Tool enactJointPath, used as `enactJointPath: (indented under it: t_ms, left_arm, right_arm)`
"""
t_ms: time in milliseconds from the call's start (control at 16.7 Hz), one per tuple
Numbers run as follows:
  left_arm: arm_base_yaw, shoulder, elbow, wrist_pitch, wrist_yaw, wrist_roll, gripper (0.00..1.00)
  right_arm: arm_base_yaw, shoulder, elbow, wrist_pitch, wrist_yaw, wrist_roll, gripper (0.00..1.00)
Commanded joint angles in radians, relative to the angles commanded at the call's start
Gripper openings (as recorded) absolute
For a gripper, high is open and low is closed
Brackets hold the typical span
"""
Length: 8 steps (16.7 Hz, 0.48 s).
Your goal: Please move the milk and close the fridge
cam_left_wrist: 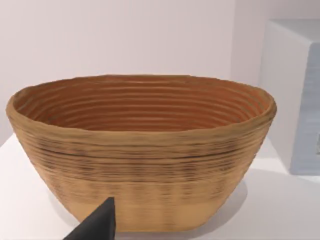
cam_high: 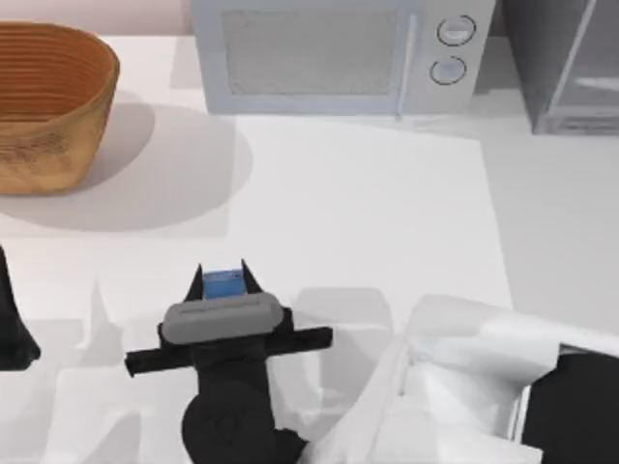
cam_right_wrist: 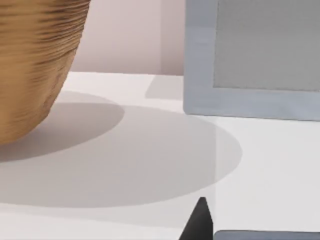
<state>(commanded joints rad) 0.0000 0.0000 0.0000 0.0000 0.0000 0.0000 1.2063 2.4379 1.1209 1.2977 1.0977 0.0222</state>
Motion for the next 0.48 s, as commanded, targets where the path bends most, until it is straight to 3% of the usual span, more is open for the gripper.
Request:
enactJointPath:
  t_ms: [480]
  left_arm:
    - [0.000,0.000,0.000,0.000,0.000,0.000,1.00]
  right_arm:
    - [-0.012,-0.042,-0.016,-0.025,-0.004,0.003,0.00]
